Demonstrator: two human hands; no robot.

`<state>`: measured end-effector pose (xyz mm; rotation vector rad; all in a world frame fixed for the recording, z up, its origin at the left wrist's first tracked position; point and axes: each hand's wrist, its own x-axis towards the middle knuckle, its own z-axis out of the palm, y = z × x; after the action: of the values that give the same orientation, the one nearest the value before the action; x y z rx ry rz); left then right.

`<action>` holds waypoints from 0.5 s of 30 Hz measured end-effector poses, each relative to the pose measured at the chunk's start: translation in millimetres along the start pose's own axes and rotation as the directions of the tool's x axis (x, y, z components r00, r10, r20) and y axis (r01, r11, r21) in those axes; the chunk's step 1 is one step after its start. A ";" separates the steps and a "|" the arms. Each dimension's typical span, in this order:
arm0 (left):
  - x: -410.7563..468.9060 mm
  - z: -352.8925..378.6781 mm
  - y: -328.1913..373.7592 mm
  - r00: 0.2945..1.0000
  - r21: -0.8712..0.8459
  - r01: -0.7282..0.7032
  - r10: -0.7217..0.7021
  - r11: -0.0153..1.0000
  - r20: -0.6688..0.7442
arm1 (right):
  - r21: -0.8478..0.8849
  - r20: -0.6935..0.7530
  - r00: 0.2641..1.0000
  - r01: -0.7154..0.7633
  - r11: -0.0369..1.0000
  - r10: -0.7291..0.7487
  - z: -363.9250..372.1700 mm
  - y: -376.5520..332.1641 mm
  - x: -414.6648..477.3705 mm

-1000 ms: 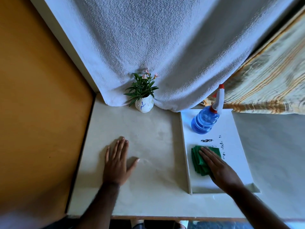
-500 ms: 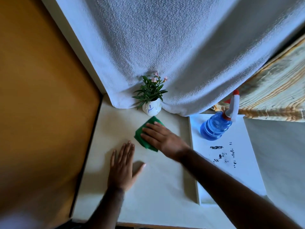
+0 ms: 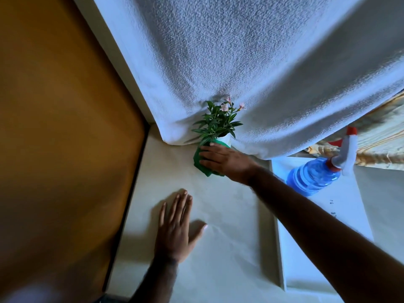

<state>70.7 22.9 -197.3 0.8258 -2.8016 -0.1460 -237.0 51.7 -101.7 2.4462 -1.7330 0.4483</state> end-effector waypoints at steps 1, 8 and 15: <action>0.1 -0.3 0.2 1.000 0.000 0.001 -0.001 1.000 0.003 | 0.012 0.009 1.000 -0.009 1.000 0.009 3.7 0.2 -1.4; 0.1 -3.5 1.1 1.000 0.019 0.001 -0.001 1.000 0.012 | 0.163 0.128 0.990 -0.084 0.983 0.063 24.6 -11.5 -6.0; 0.4 -6.6 1.2 1.000 0.026 -0.006 0.005 1.000 0.019 | 0.263 0.247 0.950 -0.257 0.930 0.193 25.7 -21.7 -0.4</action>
<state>71.3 23.5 -190.6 0.8269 -2.8288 -0.1171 -212.4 52.8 -124.5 2.5840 -2.2000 0.5098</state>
